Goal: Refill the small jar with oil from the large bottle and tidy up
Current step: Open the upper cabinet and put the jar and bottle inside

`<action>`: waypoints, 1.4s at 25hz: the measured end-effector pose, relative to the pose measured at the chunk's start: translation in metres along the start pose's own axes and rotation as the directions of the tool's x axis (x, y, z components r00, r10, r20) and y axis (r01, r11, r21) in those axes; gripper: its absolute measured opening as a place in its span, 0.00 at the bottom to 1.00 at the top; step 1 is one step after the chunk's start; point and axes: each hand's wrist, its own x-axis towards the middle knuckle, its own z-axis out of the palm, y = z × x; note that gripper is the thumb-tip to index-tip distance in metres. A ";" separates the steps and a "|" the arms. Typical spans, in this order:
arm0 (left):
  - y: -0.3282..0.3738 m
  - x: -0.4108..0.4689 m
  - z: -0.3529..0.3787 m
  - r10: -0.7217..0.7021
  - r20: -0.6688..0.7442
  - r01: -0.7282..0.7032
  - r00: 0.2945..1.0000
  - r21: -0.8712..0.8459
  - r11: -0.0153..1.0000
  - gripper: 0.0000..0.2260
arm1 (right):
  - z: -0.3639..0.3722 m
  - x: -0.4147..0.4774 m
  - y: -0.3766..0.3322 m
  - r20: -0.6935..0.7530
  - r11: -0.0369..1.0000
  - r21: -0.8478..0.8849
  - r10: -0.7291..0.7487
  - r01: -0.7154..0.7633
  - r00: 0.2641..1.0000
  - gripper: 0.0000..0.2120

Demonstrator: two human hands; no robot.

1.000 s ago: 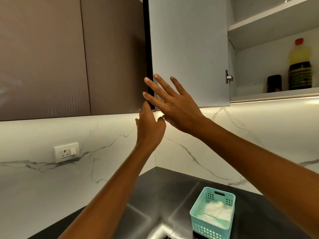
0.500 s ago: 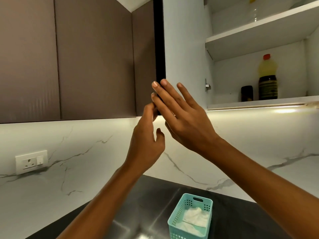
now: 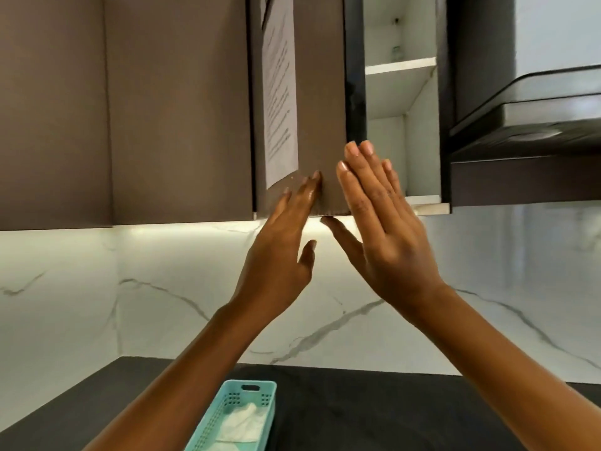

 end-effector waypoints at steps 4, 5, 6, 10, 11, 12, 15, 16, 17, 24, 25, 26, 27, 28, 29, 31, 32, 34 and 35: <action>-0.002 0.023 0.053 0.127 0.022 -0.127 0.992 0.014 0.992 0.32 | -0.014 -0.032 0.052 0.004 0.992 -0.104 0.068 -0.067 0.998 0.25; -0.005 0.029 0.068 0.161 0.007 -0.161 0.987 0.038 0.986 0.31 | -0.018 -0.040 0.067 0.028 0.986 -0.157 0.066 -0.061 0.997 0.25; -0.008 0.034 0.083 0.199 -0.008 -0.198 0.980 0.071 0.978 0.31 | -0.020 -0.049 0.082 0.066 0.973 -0.228 0.053 -0.037 0.996 0.25; -0.023 0.058 0.152 0.286 0.029 -0.287 0.958 0.181 0.941 0.34 | -0.006 -0.088 0.145 0.301 0.847 -0.511 0.016 0.147 0.954 0.24; -0.027 0.063 0.167 0.293 0.044 -0.295 0.955 0.193 0.936 0.36 | 0.002 -0.097 0.158 0.343 0.826 -0.542 0.048 0.156 0.938 0.25; -0.034 0.069 0.182 0.300 0.061 -0.306 0.952 0.205 0.929 0.38 | 0.010 -0.105 0.170 0.368 0.813 -0.561 0.080 0.152 0.926 0.27; -0.056 0.082 0.218 0.342 0.148 -0.370 0.928 0.258 0.892 0.46 | 0.030 -0.127 0.200 0.375 0.803 -0.586 0.147 0.111 0.915 0.29; -0.063 0.086 0.228 0.362 0.161 -0.394 0.918 0.270 0.878 0.47 | 0.038 -0.135 0.209 0.354 0.804 -0.589 0.165 0.082 0.920 0.29; -0.071 0.089 0.237 0.382 0.167 -0.416 0.909 0.285 0.864 0.48 | 0.046 -0.143 0.218 0.333 0.809 -0.585 0.184 0.049 0.925 0.28; -0.096 0.102 0.295 0.405 0.157 -0.434 0.901 0.345 0.832 0.44 | 0.097 -0.181 0.260 0.317 0.831 -0.548 0.317 -0.100 0.894 0.31; -0.099 0.103 0.304 0.398 0.163 -0.430 0.903 0.359 0.828 0.44 | 0.104 -0.186 0.264 0.319 0.829 -0.545 0.343 -0.125 0.884 0.33; -0.102 0.104 0.311 0.391 0.171 -0.426 0.905 0.375 0.823 0.44 | 0.112 -0.190 0.268 0.317 0.826 -0.545 0.362 -0.145 0.876 0.34; -0.106 0.106 0.319 0.382 0.180 -0.422 0.907 0.392 0.817 0.45 | 0.120 -0.194 0.272 0.317 0.823 -0.545 0.381 -0.162 0.868 0.35; -0.109 0.108 0.325 0.373 0.186 -0.417 0.909 0.406 0.813 0.45 | 0.128 -0.197 0.276 0.320 0.817 -0.548 0.401 -0.177 0.859 0.36; -0.112 0.110 0.331 0.363 0.191 -0.410 0.912 0.417 0.811 0.46 | 0.135 -0.200 0.279 0.326 0.809 -0.556 0.422 -0.189 0.846 0.37; -0.115 0.111 0.340 0.344 0.189 -0.393 0.920 0.441 0.807 0.47 | 0.144 -0.205 0.284 0.337 0.801 -0.563 0.448 -0.204 0.828 0.39; -0.117 0.111 0.345 0.340 0.182 -0.386 0.923 0.447 0.807 0.47 | 0.148 -0.208 0.286 0.333 0.799 -0.563 0.451 -0.209 0.828 0.39; -0.120 0.111 0.353 0.342 0.167 -0.381 0.925 0.438 0.815 0.48 | 0.152 -0.212 0.289 0.318 0.798 -0.562 0.452 -0.219 0.833 0.38; -0.121 0.112 0.355 0.347 0.162 -0.382 0.924 0.436 0.815 0.47 | 0.153 -0.214 0.290 0.305 0.798 -0.562 0.446 -0.219 0.842 0.37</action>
